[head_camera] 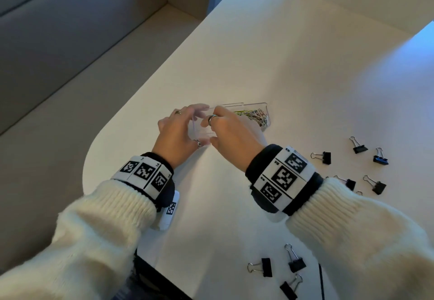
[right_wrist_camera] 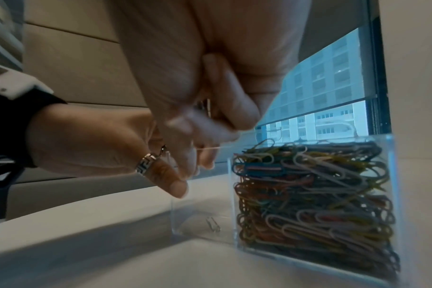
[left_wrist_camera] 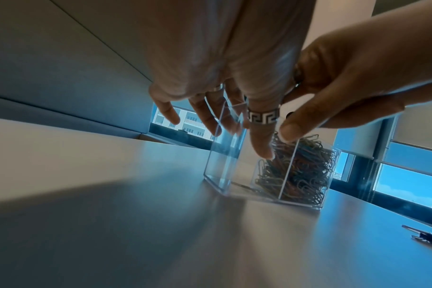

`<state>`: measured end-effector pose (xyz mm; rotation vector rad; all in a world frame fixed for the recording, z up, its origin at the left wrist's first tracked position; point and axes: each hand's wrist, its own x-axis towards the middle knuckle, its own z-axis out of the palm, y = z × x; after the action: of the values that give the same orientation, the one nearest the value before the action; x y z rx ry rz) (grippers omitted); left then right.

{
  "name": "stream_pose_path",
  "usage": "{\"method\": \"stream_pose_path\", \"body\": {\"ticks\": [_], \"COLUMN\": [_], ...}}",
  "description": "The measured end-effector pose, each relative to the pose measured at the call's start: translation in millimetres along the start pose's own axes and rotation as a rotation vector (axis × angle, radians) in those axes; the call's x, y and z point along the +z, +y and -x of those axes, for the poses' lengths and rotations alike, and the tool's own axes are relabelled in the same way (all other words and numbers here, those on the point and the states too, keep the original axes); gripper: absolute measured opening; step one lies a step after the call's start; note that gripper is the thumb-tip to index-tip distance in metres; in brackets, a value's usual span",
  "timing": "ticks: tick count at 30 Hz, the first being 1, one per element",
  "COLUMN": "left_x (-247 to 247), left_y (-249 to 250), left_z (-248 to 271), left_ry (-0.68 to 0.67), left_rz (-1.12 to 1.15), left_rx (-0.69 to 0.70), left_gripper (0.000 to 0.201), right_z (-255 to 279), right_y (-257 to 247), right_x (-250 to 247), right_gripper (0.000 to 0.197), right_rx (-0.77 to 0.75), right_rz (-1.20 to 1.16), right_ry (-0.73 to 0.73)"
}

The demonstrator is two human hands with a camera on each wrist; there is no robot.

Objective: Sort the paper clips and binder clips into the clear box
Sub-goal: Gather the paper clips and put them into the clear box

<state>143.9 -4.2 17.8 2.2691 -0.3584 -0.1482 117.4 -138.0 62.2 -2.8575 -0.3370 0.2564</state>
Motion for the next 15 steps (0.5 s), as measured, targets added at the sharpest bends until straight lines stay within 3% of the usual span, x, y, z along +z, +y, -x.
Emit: {"method": "stream_pose_path", "body": {"ticks": [8,15], "left_x": [1,3], "left_y": [-4,-6], "left_z": [3,1], "left_ry": [-0.026,-0.052], "left_rz": [0.102,0.087], "left_rx": [0.018,0.024], "left_gripper": [0.059,0.061], "right_z": [-13,-14], "right_y": [-11,-17], "right_x": [-12,-11], "right_gripper": [0.04,0.04], "right_rx": [0.079,0.135], "right_rz": [0.128,0.144], "right_ry": [-0.365,-0.438]}}
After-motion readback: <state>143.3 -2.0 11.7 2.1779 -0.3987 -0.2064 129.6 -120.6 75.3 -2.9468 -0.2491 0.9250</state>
